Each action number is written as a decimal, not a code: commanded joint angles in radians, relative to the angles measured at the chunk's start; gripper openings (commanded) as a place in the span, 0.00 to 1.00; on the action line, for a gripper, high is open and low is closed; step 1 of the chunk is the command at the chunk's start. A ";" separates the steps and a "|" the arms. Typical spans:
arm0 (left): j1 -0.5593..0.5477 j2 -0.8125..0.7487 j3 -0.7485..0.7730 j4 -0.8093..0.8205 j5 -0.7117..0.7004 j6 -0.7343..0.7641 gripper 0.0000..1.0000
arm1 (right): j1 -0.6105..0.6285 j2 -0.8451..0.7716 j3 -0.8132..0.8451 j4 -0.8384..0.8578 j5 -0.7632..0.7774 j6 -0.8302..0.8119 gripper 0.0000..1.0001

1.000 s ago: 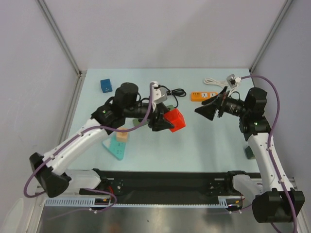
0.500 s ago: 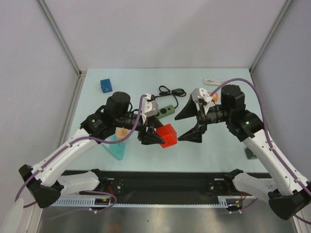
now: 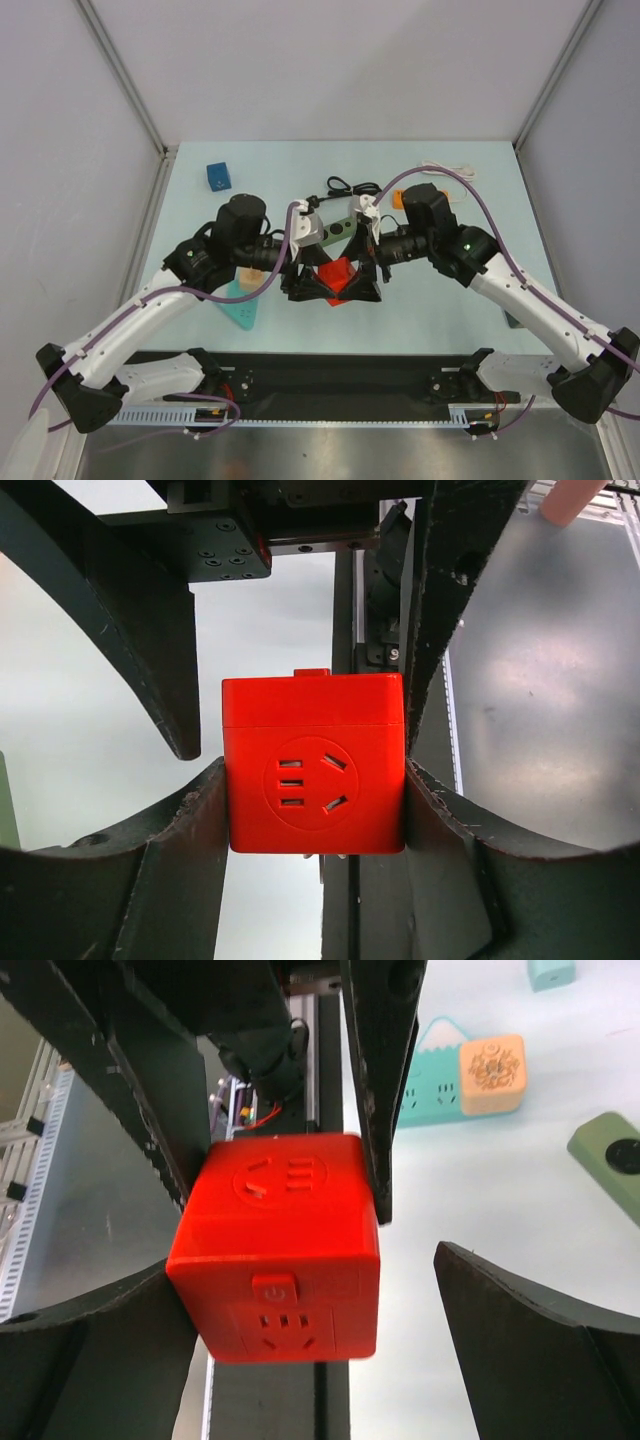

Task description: Insert the plug

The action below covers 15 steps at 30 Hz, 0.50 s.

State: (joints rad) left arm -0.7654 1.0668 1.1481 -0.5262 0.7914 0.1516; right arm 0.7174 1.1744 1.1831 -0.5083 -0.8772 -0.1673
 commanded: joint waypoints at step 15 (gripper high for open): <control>0.002 -0.064 -0.030 0.152 0.011 0.002 0.00 | 0.040 0.002 -0.059 0.140 -0.022 0.057 1.00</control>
State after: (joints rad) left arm -0.7647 1.0336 1.1072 -0.4969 0.7807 0.1577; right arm 0.7490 1.1854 1.1370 -0.4339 -0.8726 -0.1116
